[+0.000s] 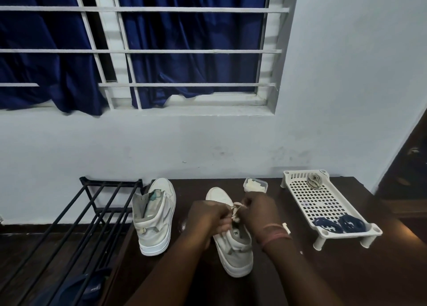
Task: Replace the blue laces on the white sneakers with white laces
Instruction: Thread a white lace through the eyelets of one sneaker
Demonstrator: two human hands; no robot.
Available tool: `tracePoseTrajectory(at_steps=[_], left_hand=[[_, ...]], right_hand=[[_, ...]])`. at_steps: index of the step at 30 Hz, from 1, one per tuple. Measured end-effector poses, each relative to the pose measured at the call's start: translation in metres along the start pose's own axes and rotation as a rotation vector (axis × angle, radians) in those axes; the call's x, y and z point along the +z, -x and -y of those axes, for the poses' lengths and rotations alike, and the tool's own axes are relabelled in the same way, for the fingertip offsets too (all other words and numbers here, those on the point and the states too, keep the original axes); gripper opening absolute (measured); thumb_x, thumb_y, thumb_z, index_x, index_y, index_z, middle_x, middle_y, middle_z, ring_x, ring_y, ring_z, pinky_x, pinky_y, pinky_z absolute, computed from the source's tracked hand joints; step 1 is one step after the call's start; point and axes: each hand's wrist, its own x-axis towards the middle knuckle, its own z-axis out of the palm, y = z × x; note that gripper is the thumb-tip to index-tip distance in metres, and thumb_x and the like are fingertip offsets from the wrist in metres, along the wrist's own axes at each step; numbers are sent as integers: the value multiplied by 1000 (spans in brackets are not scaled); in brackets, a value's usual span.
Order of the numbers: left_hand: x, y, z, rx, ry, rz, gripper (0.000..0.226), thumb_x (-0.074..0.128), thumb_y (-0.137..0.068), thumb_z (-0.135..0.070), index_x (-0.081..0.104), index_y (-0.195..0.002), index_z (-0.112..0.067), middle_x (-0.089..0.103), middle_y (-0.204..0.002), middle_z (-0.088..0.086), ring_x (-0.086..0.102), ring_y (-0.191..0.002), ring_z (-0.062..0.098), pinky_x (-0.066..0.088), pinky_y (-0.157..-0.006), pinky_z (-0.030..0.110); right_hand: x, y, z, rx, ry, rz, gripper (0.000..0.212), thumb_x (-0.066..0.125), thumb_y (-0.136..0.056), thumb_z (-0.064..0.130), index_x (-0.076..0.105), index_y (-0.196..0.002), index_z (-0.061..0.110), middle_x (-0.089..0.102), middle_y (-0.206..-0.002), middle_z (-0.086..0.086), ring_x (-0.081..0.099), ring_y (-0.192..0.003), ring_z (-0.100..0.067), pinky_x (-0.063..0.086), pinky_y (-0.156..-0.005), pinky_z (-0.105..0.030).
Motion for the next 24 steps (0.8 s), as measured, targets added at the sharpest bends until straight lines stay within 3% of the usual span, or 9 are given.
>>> tracePoseTrajectory(at_steps=[4,6,8,10,12,15,18,21,24], left_hand=[[-18,-1,1,35,-204,-79,9,75,-80,3,68,-78,-2,60,-71,16,54,-52,17,49,-52,25],[-19,0,8,6,-271,-45,16,82,-76,-4,66,-75,-6,62,-70,15,56,-53,18,55,-56,28],[-14,5,14,-34,-282,11,15,81,-77,-5,65,-80,-5,64,-72,16,60,-57,21,61,-66,36],[-8,7,18,-34,-266,25,13,73,-80,1,62,-79,-4,62,-73,20,60,-56,23,61,-73,42],[-4,8,21,-13,-263,3,17,69,-80,6,58,-73,-6,59,-72,21,57,-54,23,59,-70,41],[-3,3,23,-15,-283,-11,19,69,-80,5,58,-72,-8,60,-70,17,57,-53,22,58,-64,36],[-4,-1,24,-19,-260,-14,3,67,-82,4,66,-84,1,61,-71,17,57,-49,19,57,-56,30],[-4,-2,27,-26,-259,-28,16,68,-80,1,58,-71,-6,56,-69,18,52,-46,19,50,-49,27],[-2,-4,31,-60,-252,-38,14,69,-78,-7,57,-70,-9,58,-65,14,54,-46,17,51,-50,26]], right_hand=[[-10,2,-1,29,-81,192,15,73,-69,8,62,-62,15,70,-66,-1,70,-69,-17,58,-68,-28],[-10,9,2,-56,121,256,24,69,-74,11,52,-60,18,66,-71,3,65,-74,-18,49,-60,-18],[-7,17,7,-181,305,242,22,62,-80,13,49,-63,20,64,-79,-2,61,-79,-20,36,-52,-21],[-1,21,11,-275,435,203,13,55,-85,12,64,-77,18,69,-92,-7,65,-91,-24,36,-62,-22],[8,21,11,-289,517,153,19,51,-88,12,70,-94,15,69,-100,-8,64,-99,-25,40,-68,-25],[12,16,7,-227,566,115,21,58,-86,22,68,-103,14,64,-109,-7,60,-109,-25,48,-84,-29],[18,12,2,-129,635,218,35,59,-83,32,61,-115,19,56,-122,-1,45,-124,-26,40,-100,-39],[26,10,4,-55,688,310,37,57,-83,36,59,-118,25,56,-125,2,37,-129,-27,30,-103,-44],[24,7,8,-61,734,335,31,55,-86,37,62,-115,27,62,-123,2,46,-127,-25,30,-104,-40]])
